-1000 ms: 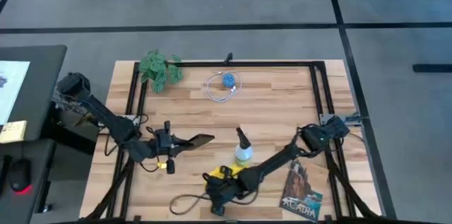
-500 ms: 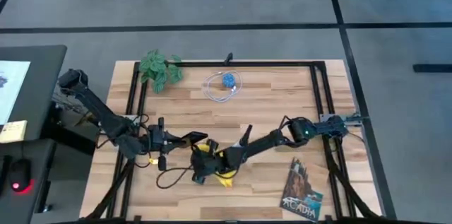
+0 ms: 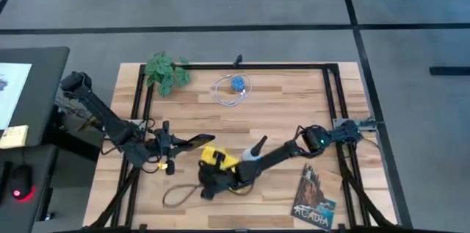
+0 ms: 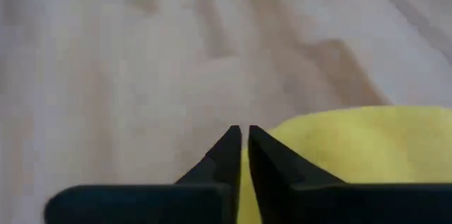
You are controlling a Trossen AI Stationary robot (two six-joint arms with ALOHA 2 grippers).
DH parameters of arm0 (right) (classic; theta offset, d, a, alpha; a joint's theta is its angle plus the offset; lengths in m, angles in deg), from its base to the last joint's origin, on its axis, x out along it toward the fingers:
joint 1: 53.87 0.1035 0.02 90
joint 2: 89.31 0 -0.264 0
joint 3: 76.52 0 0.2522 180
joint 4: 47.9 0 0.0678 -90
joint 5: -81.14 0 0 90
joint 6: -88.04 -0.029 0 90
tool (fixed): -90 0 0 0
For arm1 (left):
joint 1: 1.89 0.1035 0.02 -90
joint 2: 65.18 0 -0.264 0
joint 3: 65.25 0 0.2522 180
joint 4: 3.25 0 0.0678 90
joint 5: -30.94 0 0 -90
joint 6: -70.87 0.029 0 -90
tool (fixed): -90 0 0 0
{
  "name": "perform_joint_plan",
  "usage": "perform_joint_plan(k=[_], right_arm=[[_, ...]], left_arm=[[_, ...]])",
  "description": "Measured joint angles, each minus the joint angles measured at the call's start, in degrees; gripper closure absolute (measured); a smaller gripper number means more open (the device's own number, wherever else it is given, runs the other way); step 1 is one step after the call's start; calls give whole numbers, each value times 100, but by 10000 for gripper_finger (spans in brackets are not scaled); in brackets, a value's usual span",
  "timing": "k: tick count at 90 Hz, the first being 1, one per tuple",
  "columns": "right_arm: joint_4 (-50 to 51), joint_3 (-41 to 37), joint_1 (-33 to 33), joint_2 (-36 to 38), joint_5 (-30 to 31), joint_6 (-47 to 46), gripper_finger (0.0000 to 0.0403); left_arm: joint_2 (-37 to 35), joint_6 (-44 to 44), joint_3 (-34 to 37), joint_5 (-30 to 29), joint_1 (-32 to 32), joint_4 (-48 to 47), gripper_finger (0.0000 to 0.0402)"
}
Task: Apply microfiber cloth
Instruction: Spray the back of the cellphone using a cleaning bottles
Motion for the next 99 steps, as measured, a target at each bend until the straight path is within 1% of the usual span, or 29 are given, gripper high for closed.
perform_joint_plan(k=[9, 18, 26, 32, 38, 45, 52, 63, 69, 77, 82, 86, 92, 99], right_arm=[[62, 307, 166, 2, 83, 145, 312], [193, 666, 367, 6, 140, 613, 276], [430, 928, 545, 26, 188, 767, 254], [1021, 1059, 687, 130, 191, 748, 246], [1613, 1087, 823, 283, 289, 438, 242], [2578, 1088, 1039, 550, 587, -91, 242], [3424, 1097, 1289, 790, 752, -882, 243], [4742, 1097, 1716, 991, 912, -2356, 247], [5537, 1097, 1959, 994, 1309, -3347, 247], [6647, 1088, 2247, 994, 1929, -4964, 244], [7169, 1082, 2379, 995, 2153, -5904, 239], [7454, 1030, 2454, 999, 2246, -6467, 234], [7738, 981, 2498, 986, 2330, -6986, 226], [7605, 922, 2437, 988, 2448, -6885, 218]], left_arm=[[62, -24, 0, -3, 0, 75, 391], [200, -20, 4, -22, 17, 370, 391], [430, 93, 162, -30, 63, 1109, 391], [652, 244, 383, -28, 92, 1871, 391], [907, 377, 570, -28, 117, 2663, 391], [1255, 626, 765, -28, 135, 3627, 391], [1638, 934, 813, 11, 142, 4479, 391], [2367, 1241, 810, 551, 142, 5742, 391], [2914, 1281, 804, 709, 138, 6301, 391], [3659, 1097, 799, 786, 144, 6967, 391], [4143, 891, 734, 774, 162, 7224, 391], [4532, 685, 691, 795, 207, 7344, 391], [5041, 328, 632, 797, 323, 7475, 391], [5507, -7, 581, 791, 485, 7615, 391]])
